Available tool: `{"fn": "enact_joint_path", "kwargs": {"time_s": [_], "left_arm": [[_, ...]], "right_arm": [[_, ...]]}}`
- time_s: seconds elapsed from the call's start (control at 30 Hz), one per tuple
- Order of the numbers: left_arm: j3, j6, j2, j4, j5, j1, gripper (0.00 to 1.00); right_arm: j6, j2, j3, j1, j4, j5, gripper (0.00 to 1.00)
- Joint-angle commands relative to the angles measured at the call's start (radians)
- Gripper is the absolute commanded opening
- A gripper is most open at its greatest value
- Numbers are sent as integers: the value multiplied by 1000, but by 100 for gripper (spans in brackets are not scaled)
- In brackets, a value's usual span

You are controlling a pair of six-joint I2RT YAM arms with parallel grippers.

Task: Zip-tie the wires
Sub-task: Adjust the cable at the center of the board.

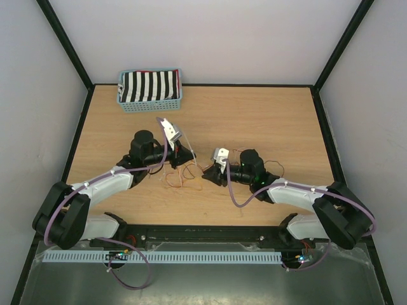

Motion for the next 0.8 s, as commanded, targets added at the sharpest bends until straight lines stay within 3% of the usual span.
{"fn": "enact_joint_path", "kwargs": {"time_s": [0.0, 0.37, 0.77], "left_arm": [[31, -1, -10, 3, -1, -5, 0], [33, 14, -3, -18, -27, 0, 0], [15, 12, -30, -33, -29, 42, 0]], "right_arm": [[-16, 18, 33, 14, 15, 14, 26], [-71, -69, 32, 16, -83, 120, 0], [-41, -172, -15, 13, -127, 242, 0]]}}
